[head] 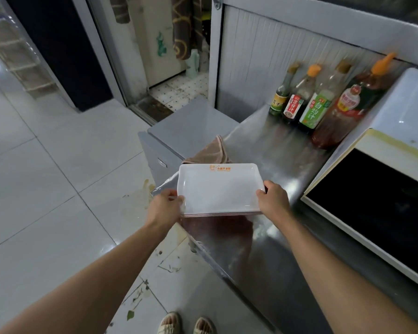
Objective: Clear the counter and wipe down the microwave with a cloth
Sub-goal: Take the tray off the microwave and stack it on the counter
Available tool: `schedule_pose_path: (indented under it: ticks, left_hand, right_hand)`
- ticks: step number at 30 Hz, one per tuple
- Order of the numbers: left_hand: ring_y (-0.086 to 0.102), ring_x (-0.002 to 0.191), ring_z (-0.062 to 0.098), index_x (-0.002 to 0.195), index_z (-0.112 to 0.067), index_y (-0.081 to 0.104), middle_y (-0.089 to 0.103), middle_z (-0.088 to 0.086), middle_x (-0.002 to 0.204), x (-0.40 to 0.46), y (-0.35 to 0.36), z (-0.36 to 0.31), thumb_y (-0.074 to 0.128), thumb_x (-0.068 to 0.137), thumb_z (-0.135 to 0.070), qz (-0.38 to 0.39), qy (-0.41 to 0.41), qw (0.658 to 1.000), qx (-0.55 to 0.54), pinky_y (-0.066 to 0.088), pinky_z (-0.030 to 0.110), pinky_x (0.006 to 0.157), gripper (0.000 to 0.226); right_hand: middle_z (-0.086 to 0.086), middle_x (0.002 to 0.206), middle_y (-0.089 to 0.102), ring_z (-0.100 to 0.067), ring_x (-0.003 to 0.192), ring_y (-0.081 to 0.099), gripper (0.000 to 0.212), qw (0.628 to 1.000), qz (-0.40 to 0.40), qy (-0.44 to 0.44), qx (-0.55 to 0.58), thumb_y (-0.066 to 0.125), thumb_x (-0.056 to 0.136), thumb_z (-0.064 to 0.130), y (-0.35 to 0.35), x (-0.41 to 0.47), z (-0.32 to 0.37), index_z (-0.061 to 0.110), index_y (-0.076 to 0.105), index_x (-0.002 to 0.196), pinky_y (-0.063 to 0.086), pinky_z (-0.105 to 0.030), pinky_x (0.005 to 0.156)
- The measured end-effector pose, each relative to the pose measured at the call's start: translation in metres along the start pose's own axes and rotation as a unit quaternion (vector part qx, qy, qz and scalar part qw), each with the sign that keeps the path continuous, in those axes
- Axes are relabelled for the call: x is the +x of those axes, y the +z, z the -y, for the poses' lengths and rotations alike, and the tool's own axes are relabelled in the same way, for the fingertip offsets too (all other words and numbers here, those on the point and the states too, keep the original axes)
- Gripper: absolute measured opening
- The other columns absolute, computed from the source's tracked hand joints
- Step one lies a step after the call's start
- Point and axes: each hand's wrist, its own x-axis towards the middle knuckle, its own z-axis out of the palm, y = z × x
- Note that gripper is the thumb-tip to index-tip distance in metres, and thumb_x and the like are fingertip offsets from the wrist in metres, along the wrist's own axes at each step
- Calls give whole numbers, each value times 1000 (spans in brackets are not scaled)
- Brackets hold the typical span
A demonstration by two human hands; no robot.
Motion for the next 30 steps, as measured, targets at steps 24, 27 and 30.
schedule_pose_path:
  ticks: [24,27,30]
  left_hand:
    - [65,90,34,100,-9,69,67,11,91,214,98,-182,49,86,-11,129,131,979,83,54,47,84,25]
    - [64,81,33,103,-5,66,64,13,89,250,118,-195,49,88,-9,160,138,974,83,57,47,76,24]
    - [61,72,29,105,-4,66,63,13,86,281,139,-203,49,89,-9,181,147,968,90,58,45,74,25]
  right_hand:
    - [-22,113,61,-35,105,57,26,967,-163,193,31,44,93,11,-52,161,16,-3,59,109,42,-32,81]
    - [-21,113,61,-33,103,58,25,958,-172,221,54,44,93,10,-43,184,12,-3,59,109,42,-31,76]
    - [-20,117,61,-33,105,58,28,942,-195,257,86,45,92,10,-35,207,8,0,58,113,43,-30,80]
